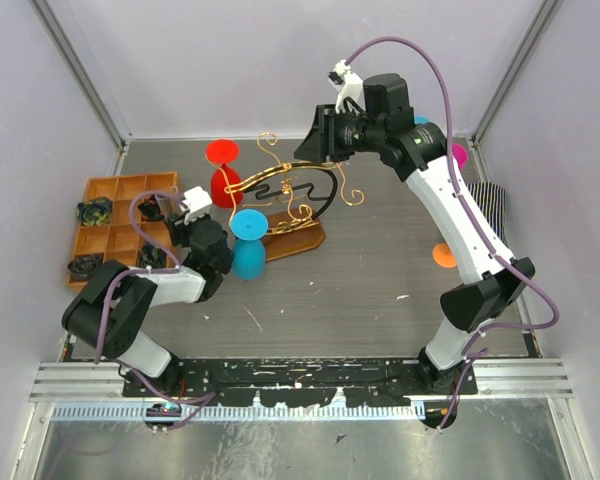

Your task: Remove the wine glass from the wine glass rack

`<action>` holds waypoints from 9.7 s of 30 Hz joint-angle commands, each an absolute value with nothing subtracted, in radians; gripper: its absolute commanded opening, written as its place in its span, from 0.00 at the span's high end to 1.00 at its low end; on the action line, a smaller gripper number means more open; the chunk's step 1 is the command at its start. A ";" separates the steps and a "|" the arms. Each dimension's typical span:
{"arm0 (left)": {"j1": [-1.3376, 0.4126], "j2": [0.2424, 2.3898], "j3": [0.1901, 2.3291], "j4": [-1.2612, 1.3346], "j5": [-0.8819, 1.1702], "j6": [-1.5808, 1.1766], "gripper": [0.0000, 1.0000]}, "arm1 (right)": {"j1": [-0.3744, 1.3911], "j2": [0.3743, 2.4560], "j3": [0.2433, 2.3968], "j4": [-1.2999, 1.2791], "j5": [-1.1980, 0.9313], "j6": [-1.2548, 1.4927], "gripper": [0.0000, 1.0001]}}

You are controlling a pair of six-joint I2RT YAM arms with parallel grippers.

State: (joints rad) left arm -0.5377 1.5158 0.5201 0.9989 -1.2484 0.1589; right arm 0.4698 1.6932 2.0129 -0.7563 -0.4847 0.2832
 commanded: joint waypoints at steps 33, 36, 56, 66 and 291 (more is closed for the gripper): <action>-0.646 1.163 0.441 1.076 -1.265 0.279 0.65 | 0.480 1.660 1.993 -0.684 -0.560 0.266 0.55; -0.652 0.925 0.511 0.467 -1.184 -0.074 0.67 | 0.496 1.658 1.999 -0.690 -0.576 0.266 0.55; -0.649 0.672 0.975 -0.398 -0.519 -0.298 0.81 | 0.659 1.796 2.183 -0.523 -0.851 0.427 0.45; -0.648 0.795 1.238 -0.511 -0.324 -0.284 0.80 | 0.657 1.841 2.210 -0.467 -0.858 0.493 0.44; -0.303 0.891 1.293 -0.798 -0.114 -0.560 0.16 | 0.601 2.124 2.459 -0.577 -0.433 0.623 0.35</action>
State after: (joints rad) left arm -0.3092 0.9024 1.3041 -0.7921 -0.1001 -0.5705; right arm 0.5949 2.2318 2.4363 -0.5945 -0.5056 0.6750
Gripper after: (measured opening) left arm 0.835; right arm 0.648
